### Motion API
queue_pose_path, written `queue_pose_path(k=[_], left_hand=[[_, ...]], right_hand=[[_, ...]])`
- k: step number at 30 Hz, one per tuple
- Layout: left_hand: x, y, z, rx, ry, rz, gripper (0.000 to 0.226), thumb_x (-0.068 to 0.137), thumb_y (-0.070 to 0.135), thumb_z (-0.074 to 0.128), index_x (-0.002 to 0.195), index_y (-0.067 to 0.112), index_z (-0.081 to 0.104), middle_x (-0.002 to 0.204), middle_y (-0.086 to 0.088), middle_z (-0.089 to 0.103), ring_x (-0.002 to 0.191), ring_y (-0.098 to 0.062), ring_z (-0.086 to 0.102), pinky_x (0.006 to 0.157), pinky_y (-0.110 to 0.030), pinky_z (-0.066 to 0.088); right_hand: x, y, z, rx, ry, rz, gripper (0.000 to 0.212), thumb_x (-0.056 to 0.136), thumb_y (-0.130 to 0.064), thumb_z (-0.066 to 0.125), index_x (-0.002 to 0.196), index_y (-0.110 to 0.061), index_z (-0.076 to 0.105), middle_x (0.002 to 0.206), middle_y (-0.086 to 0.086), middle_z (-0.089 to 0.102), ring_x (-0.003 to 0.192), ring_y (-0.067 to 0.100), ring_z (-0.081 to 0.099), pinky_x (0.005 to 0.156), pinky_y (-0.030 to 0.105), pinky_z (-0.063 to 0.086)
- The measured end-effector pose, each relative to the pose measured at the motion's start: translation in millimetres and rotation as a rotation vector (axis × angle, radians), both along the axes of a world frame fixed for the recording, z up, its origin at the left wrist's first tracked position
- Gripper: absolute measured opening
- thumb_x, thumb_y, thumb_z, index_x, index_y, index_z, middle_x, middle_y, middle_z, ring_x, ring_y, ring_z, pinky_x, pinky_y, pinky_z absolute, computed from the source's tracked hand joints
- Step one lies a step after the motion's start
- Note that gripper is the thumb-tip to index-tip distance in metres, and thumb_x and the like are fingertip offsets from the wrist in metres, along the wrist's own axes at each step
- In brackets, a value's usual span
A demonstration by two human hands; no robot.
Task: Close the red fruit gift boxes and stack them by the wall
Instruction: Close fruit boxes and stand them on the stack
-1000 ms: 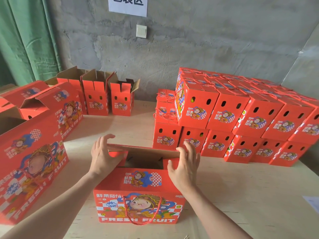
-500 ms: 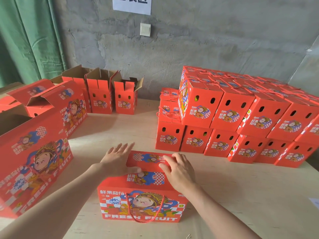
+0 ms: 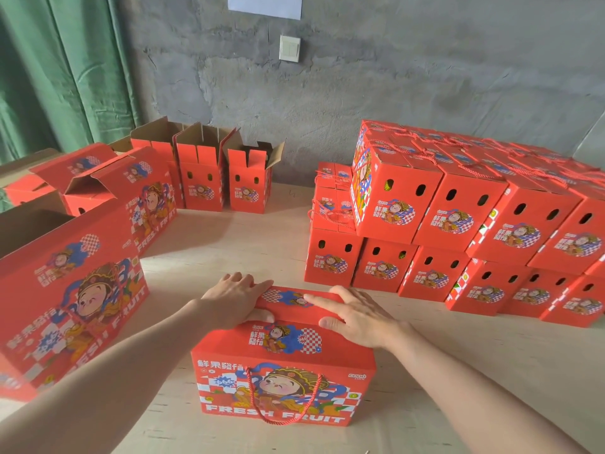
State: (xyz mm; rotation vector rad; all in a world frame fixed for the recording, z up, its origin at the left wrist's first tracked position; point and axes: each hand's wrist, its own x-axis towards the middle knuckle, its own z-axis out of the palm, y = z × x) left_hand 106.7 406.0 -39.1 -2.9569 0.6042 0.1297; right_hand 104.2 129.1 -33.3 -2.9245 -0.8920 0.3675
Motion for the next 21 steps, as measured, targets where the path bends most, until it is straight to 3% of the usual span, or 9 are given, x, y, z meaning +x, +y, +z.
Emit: queue_pose_path(k=[6,12,21], left_hand=[[2.4,1.4,-3.0,0.007,0.006,-0.018,0.107,0.061,0.084,0.0,0.152,0.027,0.009,0.134,-0.008,0.044,0.122,-0.027,0.042,0.105,-0.038,0.031],[11.5,12.2,4.6,-0.026,0.126,-0.123,0.1,0.06,0.084,-0.003,0.15,0.04,-0.001,0.136,-0.002,0.04,0.118,-0.024,0.039,0.103,-0.038,0.031],[1.7,13.2,-9.8,-0.113,-0.051,-0.093,0.084,0.072,0.081,0.001,0.148,0.046,0.006,0.132,0.004,0.043,0.118,-0.018,0.042,0.101,-0.032,0.034]], right_hand=[[2.7,0.0,-0.2,-0.008,-0.03,0.004,0.047,0.087,-0.07,0.018,0.126,-0.075,-0.009,0.149,0.004,0.025,0.137,0.026,0.024,0.112,0.041,0.019],[1.1,-0.1,0.5,-0.013,-0.058,0.023,0.048,0.093,-0.063,0.019,0.133,-0.069,-0.006,0.146,0.005,0.027,0.135,0.026,0.025,0.112,0.041,0.02],[-3.7,2.7,-5.3,0.025,-0.116,0.016,0.046,0.1,-0.053,0.022,0.129,-0.07,-0.009,0.145,0.005,0.028,0.134,0.026,0.026,0.113,0.041,0.019]])
